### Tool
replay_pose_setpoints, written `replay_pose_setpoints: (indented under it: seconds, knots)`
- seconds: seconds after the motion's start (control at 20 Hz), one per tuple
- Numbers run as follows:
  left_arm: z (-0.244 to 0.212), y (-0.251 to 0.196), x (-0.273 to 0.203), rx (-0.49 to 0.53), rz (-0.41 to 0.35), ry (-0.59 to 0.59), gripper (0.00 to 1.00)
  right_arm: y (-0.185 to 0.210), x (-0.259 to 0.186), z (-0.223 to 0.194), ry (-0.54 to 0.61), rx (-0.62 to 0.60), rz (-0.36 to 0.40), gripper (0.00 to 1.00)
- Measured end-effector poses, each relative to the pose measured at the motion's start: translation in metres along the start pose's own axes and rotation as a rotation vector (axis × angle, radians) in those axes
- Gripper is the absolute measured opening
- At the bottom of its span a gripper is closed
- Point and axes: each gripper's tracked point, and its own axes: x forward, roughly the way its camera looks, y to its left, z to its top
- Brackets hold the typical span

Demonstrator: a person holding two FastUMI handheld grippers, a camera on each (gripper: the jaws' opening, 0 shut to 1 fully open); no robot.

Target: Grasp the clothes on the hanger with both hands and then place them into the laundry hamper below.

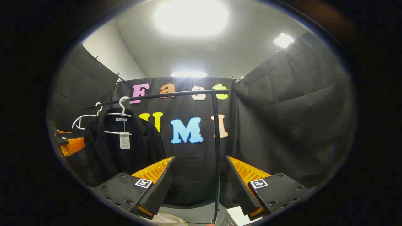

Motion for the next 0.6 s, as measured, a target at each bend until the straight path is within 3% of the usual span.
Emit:
replay_pose_setpoints:
  seconds: [0.6]
  knots:
    - [-0.015, 0.026, 0.004, -0.058, 0.031, 0.020, 0.96, 0.015, -0.001, -0.002, -0.001, -0.016, 0.006, 0.96]
